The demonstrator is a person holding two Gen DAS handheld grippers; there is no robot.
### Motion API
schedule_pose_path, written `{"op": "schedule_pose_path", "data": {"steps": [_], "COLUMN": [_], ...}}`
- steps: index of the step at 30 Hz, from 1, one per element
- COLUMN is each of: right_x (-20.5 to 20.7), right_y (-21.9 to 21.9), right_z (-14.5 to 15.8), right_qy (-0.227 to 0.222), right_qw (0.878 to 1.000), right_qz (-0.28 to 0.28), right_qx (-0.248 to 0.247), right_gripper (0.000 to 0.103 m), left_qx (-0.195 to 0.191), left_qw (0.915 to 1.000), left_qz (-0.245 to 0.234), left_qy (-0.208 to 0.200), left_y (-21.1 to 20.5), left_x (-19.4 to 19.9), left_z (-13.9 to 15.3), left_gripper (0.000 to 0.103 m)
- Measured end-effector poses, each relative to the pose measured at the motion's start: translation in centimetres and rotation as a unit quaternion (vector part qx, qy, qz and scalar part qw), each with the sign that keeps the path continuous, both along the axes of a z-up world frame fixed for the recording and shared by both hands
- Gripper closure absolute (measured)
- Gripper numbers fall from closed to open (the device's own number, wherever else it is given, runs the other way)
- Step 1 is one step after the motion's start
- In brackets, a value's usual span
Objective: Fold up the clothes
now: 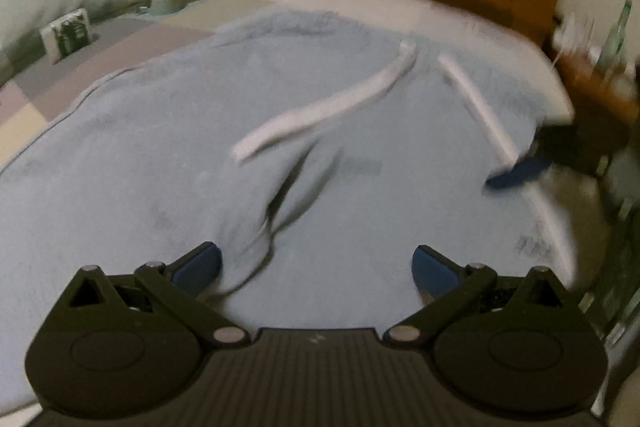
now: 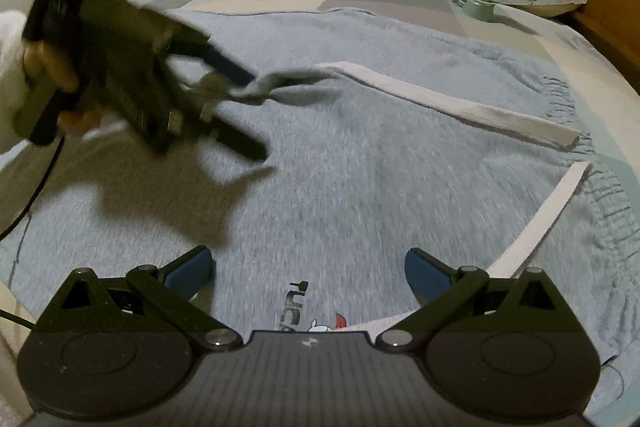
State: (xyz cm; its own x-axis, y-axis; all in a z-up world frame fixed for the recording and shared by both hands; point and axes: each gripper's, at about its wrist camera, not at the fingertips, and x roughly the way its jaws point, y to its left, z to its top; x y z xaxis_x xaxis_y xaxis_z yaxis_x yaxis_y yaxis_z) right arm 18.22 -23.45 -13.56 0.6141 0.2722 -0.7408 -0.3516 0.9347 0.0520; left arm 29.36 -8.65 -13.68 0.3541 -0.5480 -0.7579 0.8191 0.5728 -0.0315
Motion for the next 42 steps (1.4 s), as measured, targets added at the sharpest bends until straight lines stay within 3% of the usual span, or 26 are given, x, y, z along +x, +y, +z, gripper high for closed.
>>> {"op": "schedule_pose_path", "data": {"steps": [3,8,11,14,16,19,22,25,27,32,35,38,42], "right_x": [-0.1,-0.3,-0.5,-0.8,-0.8,-0.7,0.5,2.8,4.2,5.0,4.8,4.5,4.3], "right_y": [0.0,0.0,0.2,0.4,0.5,0.0,-0.7,-1.0,-0.7,0.4,0.5,0.6,0.1], "right_z": [0.0,-0.2,-0.2,0.0,0.3,1.1,2.6,3.8,3.6,1.5,0.4,0.2,0.0], "right_qy": [-0.002,-0.010,-0.012,-0.009,0.001,0.016,0.000,-0.021,-0.024,-0.024,-0.019,-0.025,-0.028], "right_qw": [1.000,1.000,1.000,1.000,1.000,0.999,0.998,0.997,0.996,0.996,0.996,0.996,0.996], "right_qz": [-0.001,-0.009,-0.017,-0.025,-0.030,-0.043,-0.054,-0.072,-0.087,-0.091,-0.090,-0.084,-0.083], "right_qx": [0.001,0.003,0.001,-0.003,-0.005,-0.002,0.012,0.025,0.022,0.010,0.016,0.008,0.022], "right_gripper": [0.000,0.000,0.000,0.000,0.000,0.000,0.000,0.000,0.000,0.000,0.000,0.000,0.000], "left_qx": [0.009,-0.039,-0.060,-0.044,-0.033,-0.025,-0.025,-0.028,-0.032,-0.005,0.011,0.051,0.063], "left_qw": [0.9999,0.9991,0.9982,0.9980,0.9985,0.9988,0.9996,0.9977,0.9937,0.9778,0.9685,0.9566,0.9452], "left_qz": [-0.009,-0.001,0.004,0.007,0.000,-0.019,0.003,0.060,0.104,0.197,0.243,0.286,0.318], "left_qy": [-0.002,-0.018,-0.002,0.044,0.043,0.038,0.012,0.012,0.025,0.071,0.051,0.023,0.040], "left_y": [0.3,0.1,-1.0,-2.1,-2.0,-1.0,-0.5,-1.1,-1.6,-3.7,-3.7,-4.0,-3.9], "left_x": [-0.4,0.5,1.3,1.8,1.4,1.1,3.2,7.8,11.2,17.9,20.1,21.2,21.9], "left_z": [0.9,3.5,3.4,1.5,1.1,2.7,5.2,6.3,6.4,2.4,0.5,0.0,1.3], "left_gripper": [0.001,0.001,0.001,0.001,0.001,0.001,0.001,0.001,0.001,0.001,0.001,0.000,0.001]}}
